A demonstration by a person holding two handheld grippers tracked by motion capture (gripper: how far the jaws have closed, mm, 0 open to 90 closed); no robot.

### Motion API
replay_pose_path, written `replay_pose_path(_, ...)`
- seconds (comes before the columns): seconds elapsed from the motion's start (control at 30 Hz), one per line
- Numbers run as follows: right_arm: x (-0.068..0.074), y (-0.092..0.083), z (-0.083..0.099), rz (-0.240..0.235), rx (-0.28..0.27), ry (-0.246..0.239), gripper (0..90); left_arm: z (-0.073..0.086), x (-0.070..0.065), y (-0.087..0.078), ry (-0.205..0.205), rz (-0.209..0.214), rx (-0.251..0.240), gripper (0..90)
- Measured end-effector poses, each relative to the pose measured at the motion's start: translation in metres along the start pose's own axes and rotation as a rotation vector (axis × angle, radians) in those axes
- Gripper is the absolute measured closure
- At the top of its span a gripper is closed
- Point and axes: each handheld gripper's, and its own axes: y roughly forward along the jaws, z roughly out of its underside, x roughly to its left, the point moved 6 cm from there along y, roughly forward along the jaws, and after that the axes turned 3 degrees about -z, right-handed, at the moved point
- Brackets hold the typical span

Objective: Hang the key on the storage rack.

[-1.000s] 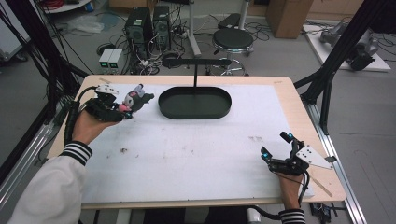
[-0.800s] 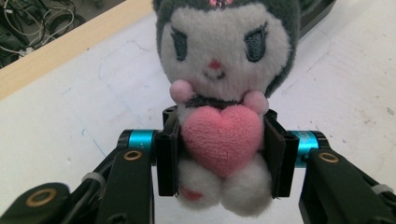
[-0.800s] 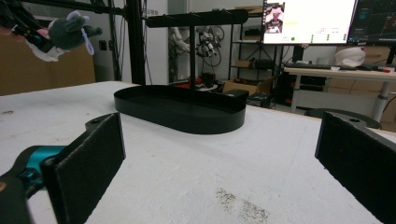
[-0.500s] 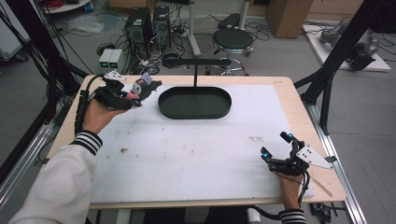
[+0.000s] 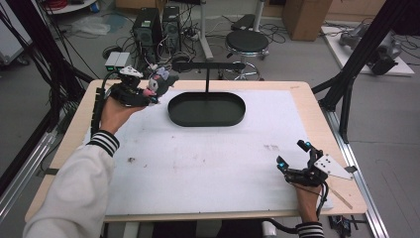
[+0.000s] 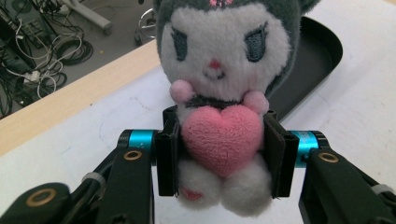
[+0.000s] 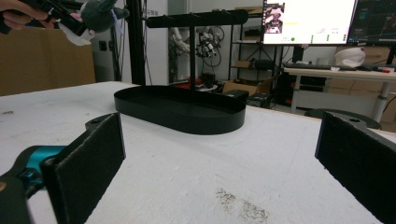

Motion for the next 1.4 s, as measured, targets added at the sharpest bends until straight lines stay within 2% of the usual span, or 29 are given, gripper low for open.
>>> replay_pose_path(0.3,0.0,0.0,0.0,0.0,-0.001,0.0,0.6,-0.008,0.0,0.011,-0.011,-0.005,-0.002,56.1)
replay_pose_path(0.53,0.0,0.0,0.0,0.002,-0.003,-0.005,0.6,-0.021,-0.001,0.016,-0.024,-0.022,-0.016,56.1)
replay_pose_path(0.8,0.0,0.0,0.0,0.001,-0.001,-0.002,0.5,-0.03,-0.004,0.023,-0.008,-0.036,-0.004,56.1)
replay_pose_path(1.1,0.0,0.0,0.0,0.0,0.0,-0.002,0.6,-0.044,-0.007,0.026,-0.003,-0.054,-0.029,56.1)
replay_pose_path(1.4,0.0,0.0,0.0,0.001,-0.001,-0.001,0.6,-0.044,0.0,0.03,-0.039,-0.063,-0.046,56.1)
